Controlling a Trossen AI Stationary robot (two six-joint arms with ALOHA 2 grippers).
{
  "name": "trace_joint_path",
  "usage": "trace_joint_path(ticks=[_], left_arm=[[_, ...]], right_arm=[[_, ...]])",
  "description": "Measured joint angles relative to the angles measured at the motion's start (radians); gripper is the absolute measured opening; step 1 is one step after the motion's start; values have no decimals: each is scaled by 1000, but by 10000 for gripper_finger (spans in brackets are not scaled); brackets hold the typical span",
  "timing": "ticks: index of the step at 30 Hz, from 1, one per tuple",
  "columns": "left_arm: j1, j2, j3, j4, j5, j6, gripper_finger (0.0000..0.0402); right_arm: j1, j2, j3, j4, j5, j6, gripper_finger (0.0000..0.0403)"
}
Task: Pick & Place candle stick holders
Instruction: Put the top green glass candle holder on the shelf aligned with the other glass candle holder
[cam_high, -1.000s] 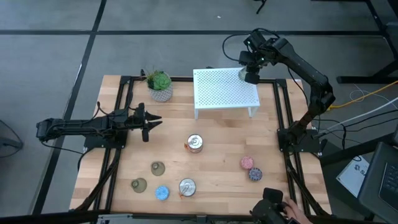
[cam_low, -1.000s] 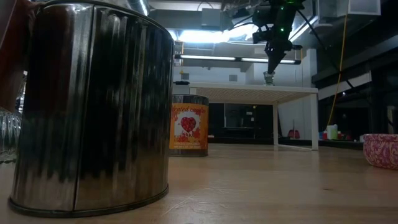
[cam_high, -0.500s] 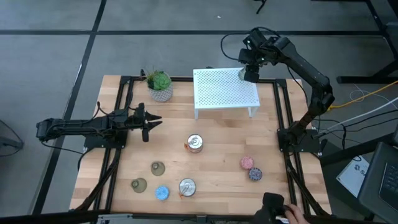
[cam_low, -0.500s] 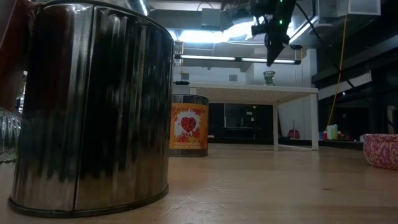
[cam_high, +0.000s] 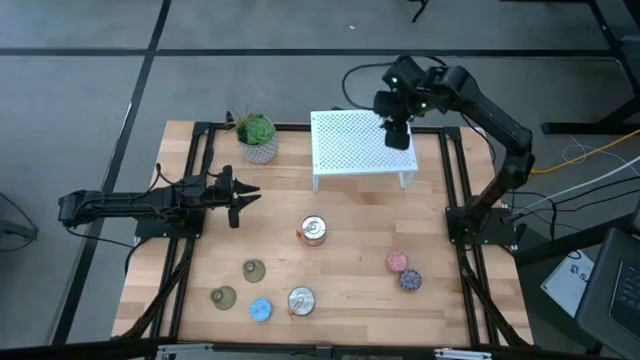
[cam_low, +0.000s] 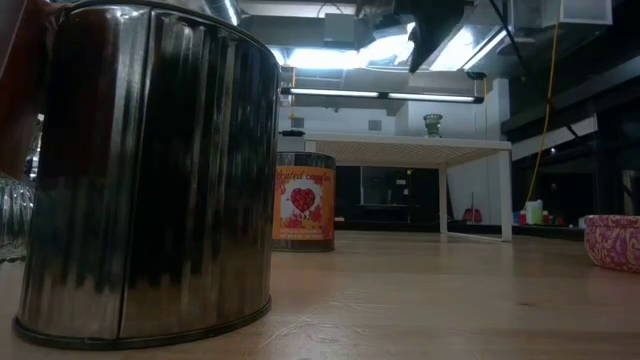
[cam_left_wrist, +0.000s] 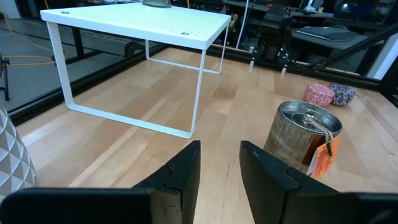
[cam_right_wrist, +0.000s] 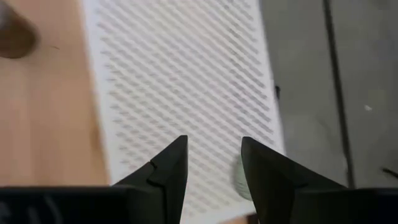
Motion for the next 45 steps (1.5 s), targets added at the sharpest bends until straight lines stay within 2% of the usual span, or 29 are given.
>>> trace_joint_path(ticks=[9, 21, 32, 35, 40, 45], left_arm=[[0, 0, 0, 0, 0, 0, 107], [0, 0, 0, 0, 0, 0, 107], [0, 0, 0, 75, 1, -18, 107], [-2, 0, 5, 73, 54, -42, 107], [-55, 16, 81, 19, 195, -14, 114], [-183, 114, 267, -217, 181, 40, 129]], right_arm=[[176, -1, -13, 45, -228, 82, 153], [378, 0, -52, 159, -232, 131, 153], [450, 0, -52, 190, -231, 135, 154], [462, 0, -52, 206, -230, 140, 154], [487, 5, -52, 222, -229, 187, 154], [512, 41, -52, 225, -229, 241, 154]])
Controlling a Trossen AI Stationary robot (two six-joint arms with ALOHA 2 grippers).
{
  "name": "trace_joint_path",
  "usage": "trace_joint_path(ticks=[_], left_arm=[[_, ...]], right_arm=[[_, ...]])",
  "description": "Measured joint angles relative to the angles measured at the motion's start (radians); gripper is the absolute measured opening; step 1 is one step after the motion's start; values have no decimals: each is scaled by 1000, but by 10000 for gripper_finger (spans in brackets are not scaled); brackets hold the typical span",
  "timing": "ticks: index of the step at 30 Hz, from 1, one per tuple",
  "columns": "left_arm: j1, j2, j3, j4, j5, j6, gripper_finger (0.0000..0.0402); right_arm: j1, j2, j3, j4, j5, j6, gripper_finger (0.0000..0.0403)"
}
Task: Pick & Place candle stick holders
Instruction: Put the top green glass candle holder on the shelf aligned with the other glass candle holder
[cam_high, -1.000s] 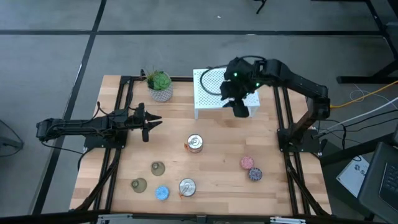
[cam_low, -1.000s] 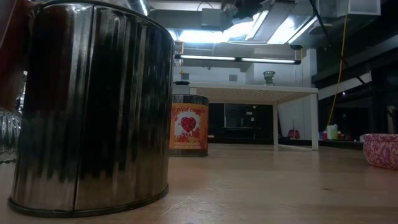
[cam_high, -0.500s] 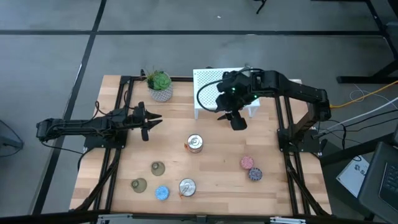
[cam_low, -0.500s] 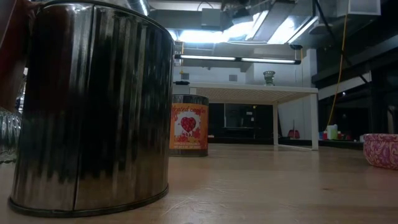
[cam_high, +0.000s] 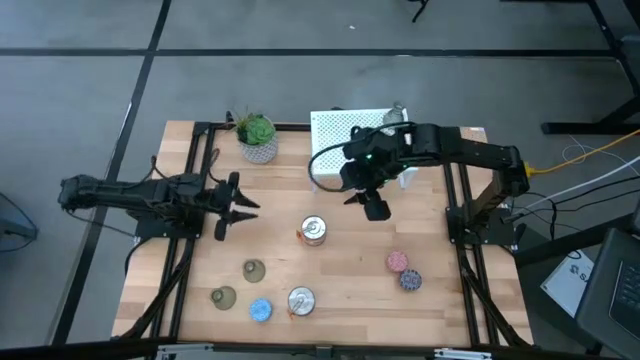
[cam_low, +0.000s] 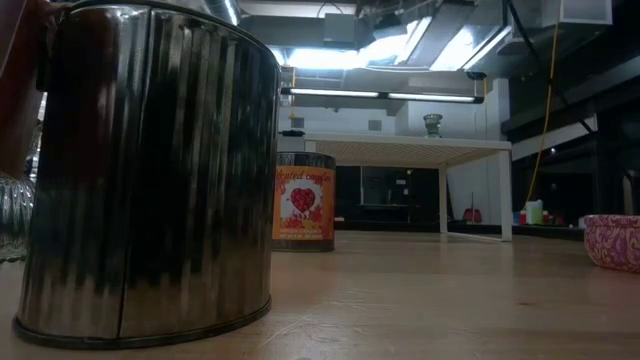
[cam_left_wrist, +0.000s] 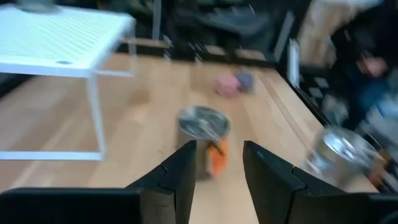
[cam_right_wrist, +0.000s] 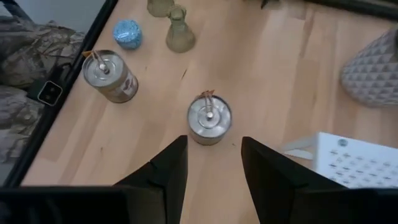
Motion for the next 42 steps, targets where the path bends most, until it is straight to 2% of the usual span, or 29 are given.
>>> trace_joint_path(ticks=[9, 13, 17, 25, 34, 37, 42], left_arm=[[-337, 341, 318, -335, -24, 47, 161], [-490, 485, 385, -393, -26, 74, 162], [-592, 600, 420, -436, -83, 108, 158], [-671, 719, 426, -445, -156, 94, 155], [-699, 829, 427, -458, -244, 95, 150], [-698, 836, 427, -460, -251, 95, 127], [-699, 808, 424, -472, -294, 94, 42]], right_arm=[[41, 113, 0, -9, 0, 28, 154], [60, 159, 0, 18, 0, 37, 154], [76, 197, 0, 86, 0, 77, 154], [115, 218, 0, 187, 0, 160, 154], [174, 217, 0, 256, 0, 219, 153], [197, 217, 0, 266, 15, 219, 153], [234, 217, 0, 274, 57, 214, 153]])
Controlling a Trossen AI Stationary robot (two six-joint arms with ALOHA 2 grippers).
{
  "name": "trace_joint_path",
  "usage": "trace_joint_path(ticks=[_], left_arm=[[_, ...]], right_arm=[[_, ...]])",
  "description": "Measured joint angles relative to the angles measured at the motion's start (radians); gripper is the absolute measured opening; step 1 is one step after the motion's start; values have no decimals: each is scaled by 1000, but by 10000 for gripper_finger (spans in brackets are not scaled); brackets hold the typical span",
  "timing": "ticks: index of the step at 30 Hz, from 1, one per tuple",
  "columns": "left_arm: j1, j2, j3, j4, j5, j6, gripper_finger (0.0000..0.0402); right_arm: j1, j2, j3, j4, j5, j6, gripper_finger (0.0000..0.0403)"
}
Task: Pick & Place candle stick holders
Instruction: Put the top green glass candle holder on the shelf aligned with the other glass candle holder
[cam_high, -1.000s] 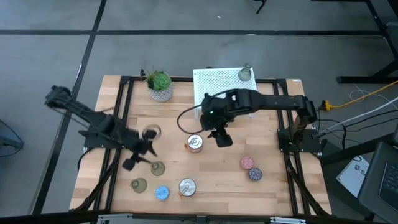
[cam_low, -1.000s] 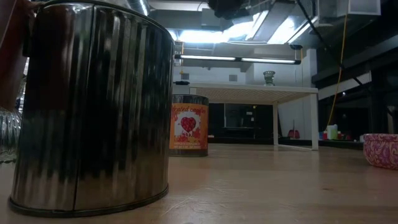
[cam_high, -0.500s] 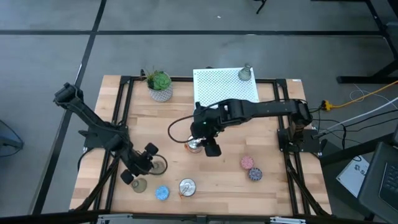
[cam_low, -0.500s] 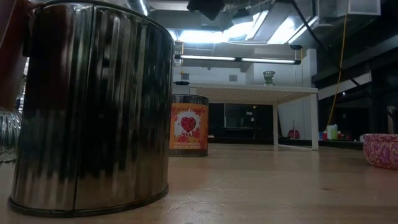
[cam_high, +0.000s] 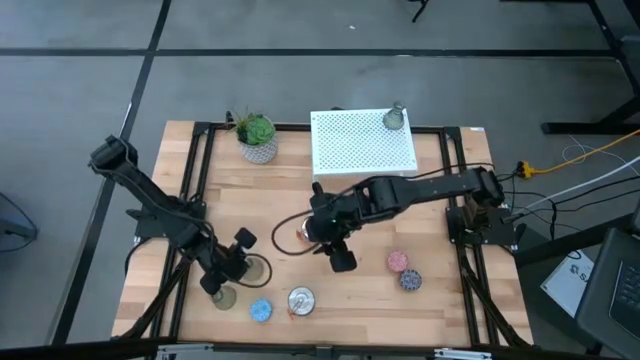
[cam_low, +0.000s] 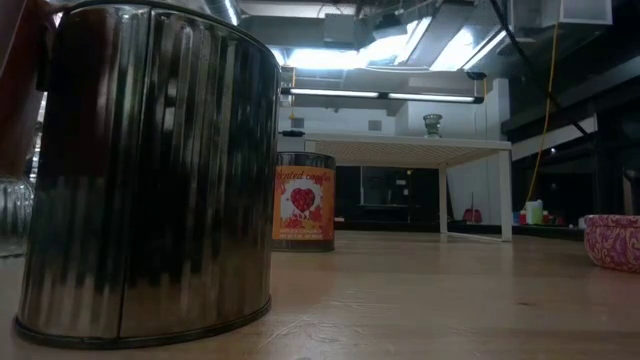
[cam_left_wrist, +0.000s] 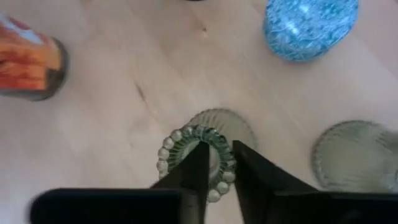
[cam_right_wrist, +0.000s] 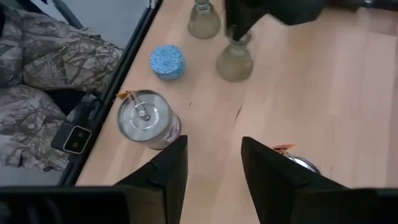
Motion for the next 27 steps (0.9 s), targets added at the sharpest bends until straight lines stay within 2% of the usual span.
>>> trace_joint_path(ticks=[1, 4, 7, 13, 20, 27], left_arm=[[0, -9, 0, -6, -22, 1, 28], [13, -21, -3, -8, -57, -2, 28], [48, -30, 4, -24, -42, -3, 27], [174, -29, 70, -63, 77, 47, 23], [315, -28, 184, -81, 154, 272, 22], [442, -29, 333, -46, 327, 431, 22]], right_arm=[[6, 0, 0, -1, 1, -7, 153], [16, 0, 0, 0, 1, -23, 153], [18, 0, 0, -1, 1, -46, 153], [3, 0, 0, -14, 5, -154, 153], [-53, 0, 0, 22, 5, -362, 153], [-115, 15, 1, 104, -1, -570, 153]])
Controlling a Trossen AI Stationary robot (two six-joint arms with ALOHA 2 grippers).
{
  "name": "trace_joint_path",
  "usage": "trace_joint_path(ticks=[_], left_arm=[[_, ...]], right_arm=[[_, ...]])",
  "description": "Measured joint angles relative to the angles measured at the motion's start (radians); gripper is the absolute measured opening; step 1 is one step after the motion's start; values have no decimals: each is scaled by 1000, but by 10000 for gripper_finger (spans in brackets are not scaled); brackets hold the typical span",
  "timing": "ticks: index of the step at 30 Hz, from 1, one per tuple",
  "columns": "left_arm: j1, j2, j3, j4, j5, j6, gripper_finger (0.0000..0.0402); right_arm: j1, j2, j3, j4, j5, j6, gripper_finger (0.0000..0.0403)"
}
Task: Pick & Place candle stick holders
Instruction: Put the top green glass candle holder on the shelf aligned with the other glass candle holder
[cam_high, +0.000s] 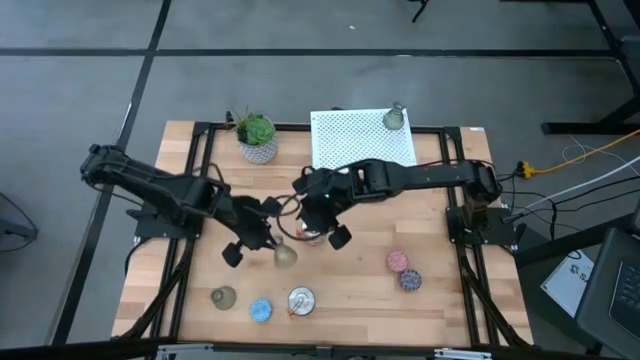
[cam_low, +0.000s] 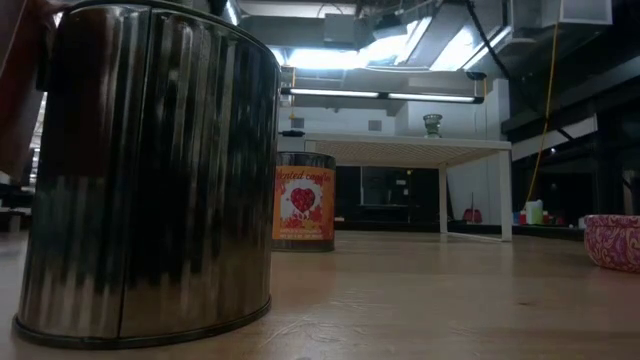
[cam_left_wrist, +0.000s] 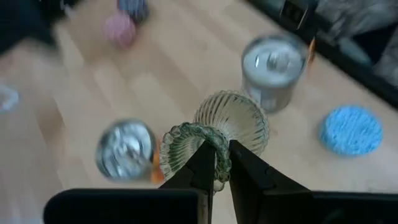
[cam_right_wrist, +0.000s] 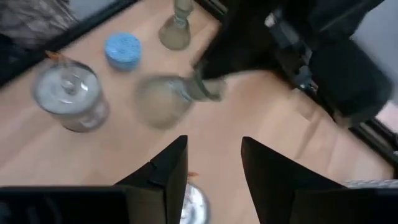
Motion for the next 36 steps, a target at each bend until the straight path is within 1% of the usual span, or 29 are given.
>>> trace_joint_path(ticks=[4, 8, 9, 13, 15, 18, 20, 22, 24, 26, 30, 33, 36], left_arm=[[20, 0, 28, -6, 46, 66, 22], [20, 0, 28, -22, 47, 109, 22], [20, 0, 28, -31, 50, 115, 22], [34, -15, 6, -71, 8, 81, 22], [62, -26, -10, -88, -15, 48, 22], [101, -59, -62, -90, -19, 0, 22], [125, -89, -104, -75, -17, -22, 22], [147, -113, -145, -19, -26, -39, 22], [166, -120, -159, 32, -37, -42, 22], [185, -118, -157, 70, -37, -45, 22], [223, -76, -131, 156, -20, -66, 22], [237, -12, -84, 150, 26, -43, 22], [234, 65, -32, 130, 75, 2, 22]], right_arm=[[-22, 25, 0, 28, -24, -53, 153], [-29, 62, -1, 94, -132, -84, 153], [-29, 71, -1, 117, -141, -88, 153], [-32, 74, -1, 102, -94, -93, 153], [-43, 69, -1, 46, -87, -93, 153], [-65, 46, -1, -86, -91, -74, 153], [-88, 28, -1, -186, -121, -34, 153], [-112, 26, -1, -254, -134, 23, 153], [-128, 24, -1, -318, -119, 81, 153], [-134, 13, -1, -344, -75, 123, 153], [-124, -30, -1, -415, 13, 184, 153], [-117, -82, -1, -450, 18, 227, 153], [-115, -133, -1, -456, -4, 242, 153]])
